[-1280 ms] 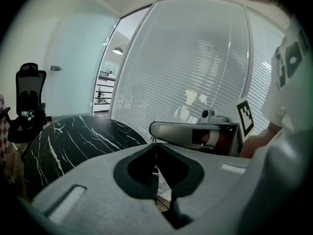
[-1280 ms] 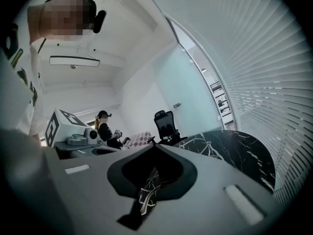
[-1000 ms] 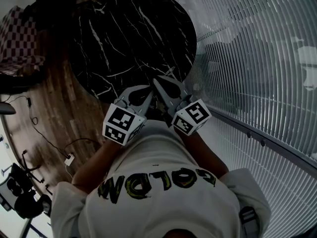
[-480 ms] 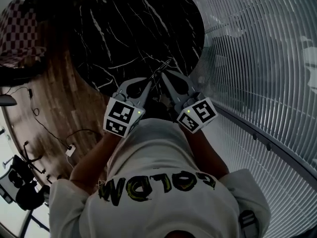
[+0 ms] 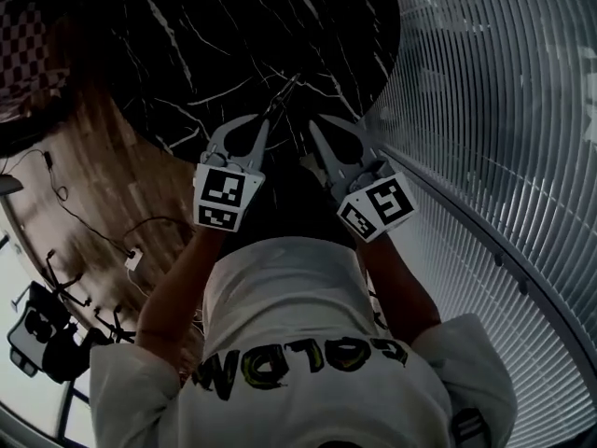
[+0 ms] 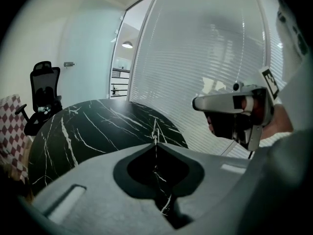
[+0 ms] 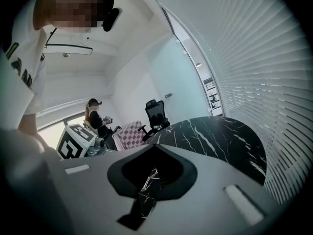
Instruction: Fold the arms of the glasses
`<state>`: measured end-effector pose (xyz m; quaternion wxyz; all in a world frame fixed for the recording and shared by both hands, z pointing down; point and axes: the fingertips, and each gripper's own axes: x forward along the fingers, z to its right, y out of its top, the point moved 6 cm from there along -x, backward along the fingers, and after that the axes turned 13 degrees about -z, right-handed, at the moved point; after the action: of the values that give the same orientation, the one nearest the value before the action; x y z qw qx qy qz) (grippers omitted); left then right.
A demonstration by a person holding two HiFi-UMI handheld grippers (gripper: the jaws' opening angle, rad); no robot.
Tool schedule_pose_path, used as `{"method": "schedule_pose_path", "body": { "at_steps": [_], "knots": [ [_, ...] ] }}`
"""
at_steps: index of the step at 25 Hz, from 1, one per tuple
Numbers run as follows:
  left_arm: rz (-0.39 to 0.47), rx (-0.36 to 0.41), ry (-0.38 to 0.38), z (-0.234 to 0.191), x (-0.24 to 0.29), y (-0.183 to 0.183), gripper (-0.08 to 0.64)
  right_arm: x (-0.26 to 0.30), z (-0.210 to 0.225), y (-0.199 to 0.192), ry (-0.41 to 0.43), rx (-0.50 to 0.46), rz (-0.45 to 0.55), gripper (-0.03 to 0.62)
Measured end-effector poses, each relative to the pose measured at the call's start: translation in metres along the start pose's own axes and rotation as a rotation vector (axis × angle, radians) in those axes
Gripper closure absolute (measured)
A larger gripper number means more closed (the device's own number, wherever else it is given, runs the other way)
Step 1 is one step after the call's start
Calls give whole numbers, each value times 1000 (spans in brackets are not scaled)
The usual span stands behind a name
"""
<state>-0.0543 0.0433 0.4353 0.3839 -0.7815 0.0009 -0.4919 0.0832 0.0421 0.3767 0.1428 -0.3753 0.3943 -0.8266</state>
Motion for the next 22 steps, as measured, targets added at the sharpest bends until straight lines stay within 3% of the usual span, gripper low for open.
{"method": "schedule_pose_path", "body": {
  "at_steps": [7, 13, 22],
  "knots": [
    [-9, 31, 81, -30, 57, -32, 554, 31, 21, -44, 1, 5, -53, 591],
    [-15, -3, 96, -45, 92, -61, 552, 42, 34, -78, -23, 38, -87, 589],
    [-17, -3, 89, -46, 100, -65, 547, 36, 29, -83, -47, 49, -149, 589]
  ]
}}
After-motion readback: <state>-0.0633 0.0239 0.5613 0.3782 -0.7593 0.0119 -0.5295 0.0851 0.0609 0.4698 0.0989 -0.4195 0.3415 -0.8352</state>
